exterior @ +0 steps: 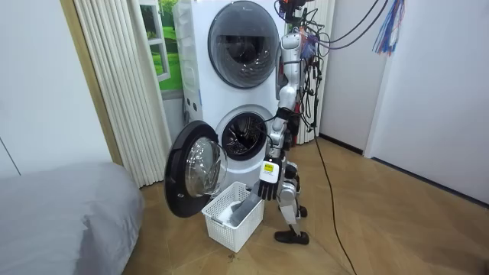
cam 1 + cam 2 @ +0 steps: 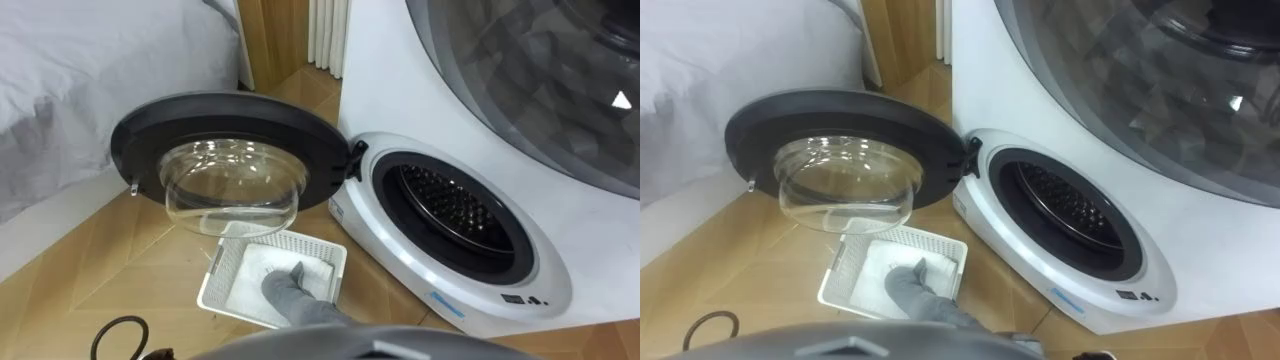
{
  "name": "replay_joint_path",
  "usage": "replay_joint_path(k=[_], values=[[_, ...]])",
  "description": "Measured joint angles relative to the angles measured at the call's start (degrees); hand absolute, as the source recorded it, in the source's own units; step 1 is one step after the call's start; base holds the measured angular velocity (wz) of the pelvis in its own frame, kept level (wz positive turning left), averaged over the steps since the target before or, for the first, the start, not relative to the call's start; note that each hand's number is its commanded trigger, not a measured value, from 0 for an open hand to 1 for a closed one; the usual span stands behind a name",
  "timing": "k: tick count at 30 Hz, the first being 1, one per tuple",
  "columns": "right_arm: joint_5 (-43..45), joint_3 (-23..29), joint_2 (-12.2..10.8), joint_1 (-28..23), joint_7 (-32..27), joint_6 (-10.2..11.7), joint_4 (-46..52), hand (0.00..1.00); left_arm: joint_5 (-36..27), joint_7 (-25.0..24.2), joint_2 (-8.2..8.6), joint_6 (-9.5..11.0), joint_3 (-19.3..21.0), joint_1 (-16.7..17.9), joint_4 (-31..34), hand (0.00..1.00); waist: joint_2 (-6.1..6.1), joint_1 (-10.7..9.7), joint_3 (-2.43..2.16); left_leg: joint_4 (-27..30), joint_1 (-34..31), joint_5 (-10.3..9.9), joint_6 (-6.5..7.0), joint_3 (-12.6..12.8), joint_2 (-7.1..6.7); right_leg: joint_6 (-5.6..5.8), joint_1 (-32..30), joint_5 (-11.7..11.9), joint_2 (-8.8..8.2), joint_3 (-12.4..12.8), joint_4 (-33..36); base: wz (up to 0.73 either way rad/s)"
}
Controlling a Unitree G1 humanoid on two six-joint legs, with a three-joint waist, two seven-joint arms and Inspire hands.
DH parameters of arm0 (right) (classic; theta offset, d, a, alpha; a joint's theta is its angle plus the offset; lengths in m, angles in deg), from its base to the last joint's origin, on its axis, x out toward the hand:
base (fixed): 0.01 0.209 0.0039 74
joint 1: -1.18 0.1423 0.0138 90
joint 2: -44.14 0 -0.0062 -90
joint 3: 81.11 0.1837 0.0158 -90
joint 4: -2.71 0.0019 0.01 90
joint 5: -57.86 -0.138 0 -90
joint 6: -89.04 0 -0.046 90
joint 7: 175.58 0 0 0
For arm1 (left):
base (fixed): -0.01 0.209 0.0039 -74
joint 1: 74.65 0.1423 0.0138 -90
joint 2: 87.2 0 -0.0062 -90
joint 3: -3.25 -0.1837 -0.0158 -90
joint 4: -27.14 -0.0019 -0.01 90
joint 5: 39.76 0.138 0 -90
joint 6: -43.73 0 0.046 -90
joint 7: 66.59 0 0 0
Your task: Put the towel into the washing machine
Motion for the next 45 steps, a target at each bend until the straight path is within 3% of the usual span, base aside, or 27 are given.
replay_joint_path(k=[14, 21, 25, 26, 28, 31, 36, 40, 42, 45], values=[[0.0, -0.1, 0.0, 0.0, -0.5, -0.4, 0.3, 0.00, 0.1, 0.2, 0.02, -0.2, 0.0, 0.3, 0.5, 0.00, 0.05, 0.2, -0.01, -0.2, 0.1, 0.0, -0.01, 0.3, 0.14, 0.00, -0.1, 0.0, 0.09, -0.3, 0.0, 0.00], [-0.1, -2.8, 0.0, 0.0, -0.3, -0.5, 0.2, 0.00, 0.6, 0.4, 0.03, -0.2, -0.1, 0.5, 0.6, 0.00, 0.04, 0.2, -0.11, 0.1, 0.2, 0.0, -0.01, 0.4, 0.14, -0.01, 0.0, 0.0, 0.06, -0.2, 0.1, 0.00], [-0.4, -4.4, 0.0, 0.1, -0.3, -0.6, 0.0, 0.00, 1.3, 0.5, 0.03, -0.2, -2.1, 0.3, 1.5, 0.00, 0.15, 0.0, -0.05, 0.2, -0.1, 0.0, -0.01, 0.3, 0.13, -0.02, -0.2, 0.0, 0.01, -0.2, 0.1, 0.00], [-0.7, -4.4, 0.0, 0.4, -0.3, -0.6, 0.0, 0.00, 1.4, 0.7, 0.04, -0.1, -2.9, -0.2, 1.8, 0.00, 0.21, 0.0, -0.25, 0.4, -0.9, 0.0, -0.01, 0.4, 0.17, -0.04, -1.3, 0.0, 0.01, -0.1, 0.5, 0.00], [-1.6, -4.4, 0.0, 1.4, -0.4, -0.5, 0.1, 0.00, 1.6, 1.5, 0.06, 0.1, -3.2, -0.9, 3.3, 0.00, 0.38, 0.0, -0.46, 0.8, -2.8, 0.1, -0.06, 0.4, 0.31, -0.12, -3.3, 0.1, 0.03, 0.2, 1.5, -0.03], [-2.7, -4.3, 0.0, 3.0, -0.9, 0.3, 0.8, 0.00, 3.8, 3.0, -0.06, 2.2, -3.2, -3.6, 4.4, 0.00, 0.16, 0.1, -0.38, 2.2, -6.3, 0.3, -0.10, -0.2, 0.29, -0.52, -6.1, 0.4, -0.02, -0.4, 2.0, 0.07], [-6.1, -6.8, 0.5, 5.7, -3.1, 2.7, 0.4, 0.00, 5.2, 5.0, 0.18, 7.0, -6.5, -8.7, 4.5, 0.00, 0.09, 0.0, 0.04, 3.4, -12.2, 1.1, -0.22, -0.5, 0.33, -1.03, -12.1, 0.7, -0.15, -0.8, 3.3, 0.01], [-11.0, -7.4, 0.8, 7.6, -4.6, 3.8, -0.6, 0.00, 7.4, 5.5, 0.44, 9.0, -8.7, -12.8, 3.4, 0.00, 0.10, 0.0, 0.41, 4.5, -16.9, 1.4, -0.35, -0.5, 0.49, -1.30, -17.0, 0.9, -0.13, -0.7, 4.5, -0.01], [-11.5, -8.6, 1.0, 9.8, -5.8, 4.3, -0.8, 0.00, 7.8, 6.8, 0.32, 10.0, -11.1, -16.0, 2.2, 0.00, 0.14, 0.0, 1.17, 5.1, -19.4, 1.7, -0.45, -0.6, 0.61, -1.32, -20.5, 0.9, -0.19, -0.6, 7.0, -0.05], [-12.1, -9.9, 1.0, 13.6, -6.7, 5.8, -2.2, 0.00, 10.2, 6.9, 0.40, 11.1, -13.4, -20.7, 0.9, 0.00, 0.11, -0.1, 1.82, 5.8, -22.9, 2.1, -0.43, -0.8, 0.62, -1.33, -25.3, 0.8, -0.47, -0.6, 10.2, 0.00]])
